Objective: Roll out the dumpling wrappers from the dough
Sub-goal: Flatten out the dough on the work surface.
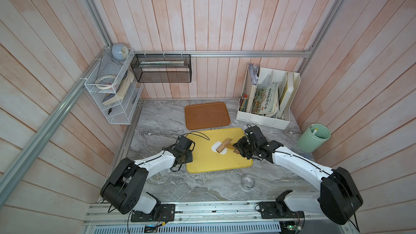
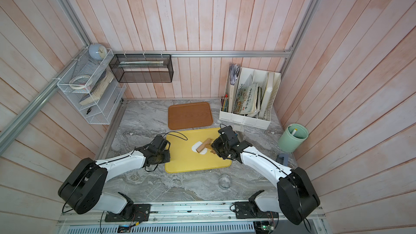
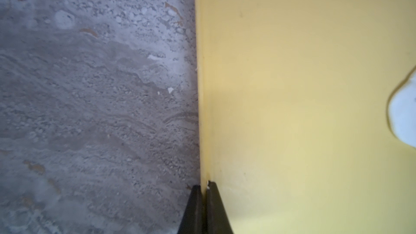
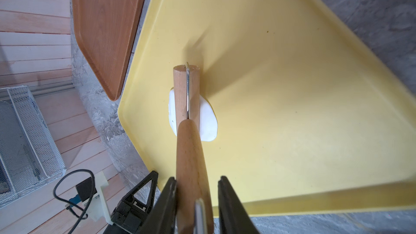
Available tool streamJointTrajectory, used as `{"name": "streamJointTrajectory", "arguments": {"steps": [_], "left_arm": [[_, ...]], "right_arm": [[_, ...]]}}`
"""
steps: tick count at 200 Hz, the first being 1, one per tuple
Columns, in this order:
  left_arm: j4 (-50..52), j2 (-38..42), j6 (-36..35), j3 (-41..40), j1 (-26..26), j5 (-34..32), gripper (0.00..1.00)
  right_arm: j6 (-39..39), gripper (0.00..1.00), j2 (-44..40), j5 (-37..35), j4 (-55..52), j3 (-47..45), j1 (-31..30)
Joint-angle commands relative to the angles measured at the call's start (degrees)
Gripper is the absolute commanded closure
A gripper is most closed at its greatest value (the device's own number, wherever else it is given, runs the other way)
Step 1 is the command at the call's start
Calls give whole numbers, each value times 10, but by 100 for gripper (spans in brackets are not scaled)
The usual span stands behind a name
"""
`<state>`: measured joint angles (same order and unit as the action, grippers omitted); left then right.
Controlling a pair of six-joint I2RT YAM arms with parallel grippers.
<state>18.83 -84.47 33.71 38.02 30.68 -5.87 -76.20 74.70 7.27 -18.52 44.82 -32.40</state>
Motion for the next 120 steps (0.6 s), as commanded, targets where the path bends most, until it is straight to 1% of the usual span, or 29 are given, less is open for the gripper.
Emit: {"name": "streamJointTrajectory", "arguments": {"steps": [1,16,37,47,61,74,92,120], "left_arm": [[68,-29,-15,-25,2,1,100],[68,-31,-15,-24,3,0,100],[69,-31,-14,-24,3,-2,100],[69,-32,-15,-24,3,-2,100],[70,-31,-15,-24,3,0,100],[69,-32,-15,-25,3,0,100],[70,-32,-15,-24,3,-1,100],[71,-33,-15,-23,4,-1,100]], "right_arm": [[28,100,-16,-93,-230,-22,20],[24,100,-38,-98,-227,4,21],[39,100,-7,-77,-220,47,20],[45,100,1,-59,-192,62,19],[40,100,-13,-47,-140,74,12],[29,100,-37,-47,-89,79,5],[8,100,-58,-49,-55,86,-1],[0,100,-23,2,3,63,-7]]}}
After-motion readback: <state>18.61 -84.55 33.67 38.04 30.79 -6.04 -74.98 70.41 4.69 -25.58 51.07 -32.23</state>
